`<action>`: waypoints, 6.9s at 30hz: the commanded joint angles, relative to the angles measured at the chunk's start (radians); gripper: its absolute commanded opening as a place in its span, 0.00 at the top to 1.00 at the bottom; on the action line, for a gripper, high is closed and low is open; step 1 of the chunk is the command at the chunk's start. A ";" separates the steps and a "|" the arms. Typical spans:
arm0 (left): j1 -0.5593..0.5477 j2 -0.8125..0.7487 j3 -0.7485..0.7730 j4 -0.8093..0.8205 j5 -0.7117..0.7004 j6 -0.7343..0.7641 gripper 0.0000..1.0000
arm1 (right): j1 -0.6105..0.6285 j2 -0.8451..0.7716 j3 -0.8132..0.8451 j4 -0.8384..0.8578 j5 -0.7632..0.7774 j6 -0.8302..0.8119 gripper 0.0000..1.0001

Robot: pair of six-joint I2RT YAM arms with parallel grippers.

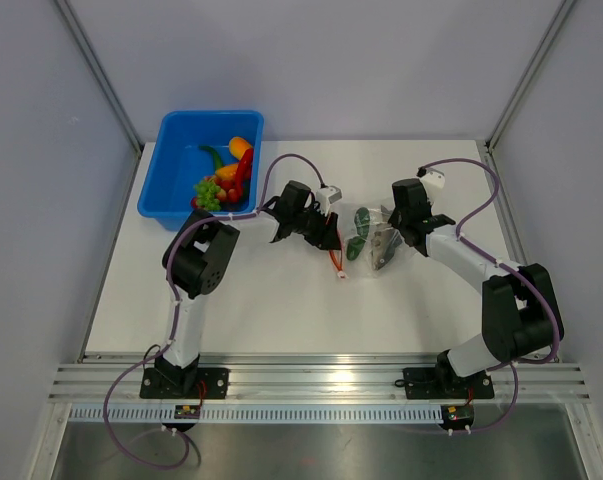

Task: Open the zip-top bag and remove the fake food
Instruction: Pick up the fake vegetable from the zipper food storage bag, then place the fake vegetable in the bin.

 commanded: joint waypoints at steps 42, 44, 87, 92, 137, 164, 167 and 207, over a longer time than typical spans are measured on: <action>0.088 0.144 0.059 0.232 0.285 -0.623 0.97 | 0.043 -0.075 -0.204 0.254 0.026 0.227 1.00; 0.089 0.111 0.033 0.296 0.294 -0.650 0.96 | 0.044 -0.070 -0.204 0.254 0.028 0.231 1.00; 0.023 0.048 0.073 -0.004 -0.044 -0.251 0.28 | 0.052 -0.067 -0.204 0.265 -0.010 0.231 1.00; -0.003 0.072 0.117 -0.087 -0.150 -0.179 0.27 | 0.052 -0.077 -0.207 0.266 -0.009 0.227 1.00; -0.060 -0.023 0.410 -0.746 -0.495 0.257 0.83 | 0.021 0.034 -0.020 0.078 0.117 0.190 1.00; 0.063 -0.230 0.464 -0.914 -0.601 0.341 0.84 | -0.048 0.106 0.033 0.075 0.108 0.121 1.00; 0.136 -0.328 0.415 -0.820 -0.556 0.292 0.84 | -0.049 0.106 0.026 0.093 0.102 0.104 1.00; 0.749 -0.268 0.204 -0.274 -0.264 -0.036 0.33 | -0.049 0.103 -0.061 0.248 -0.069 0.030 1.00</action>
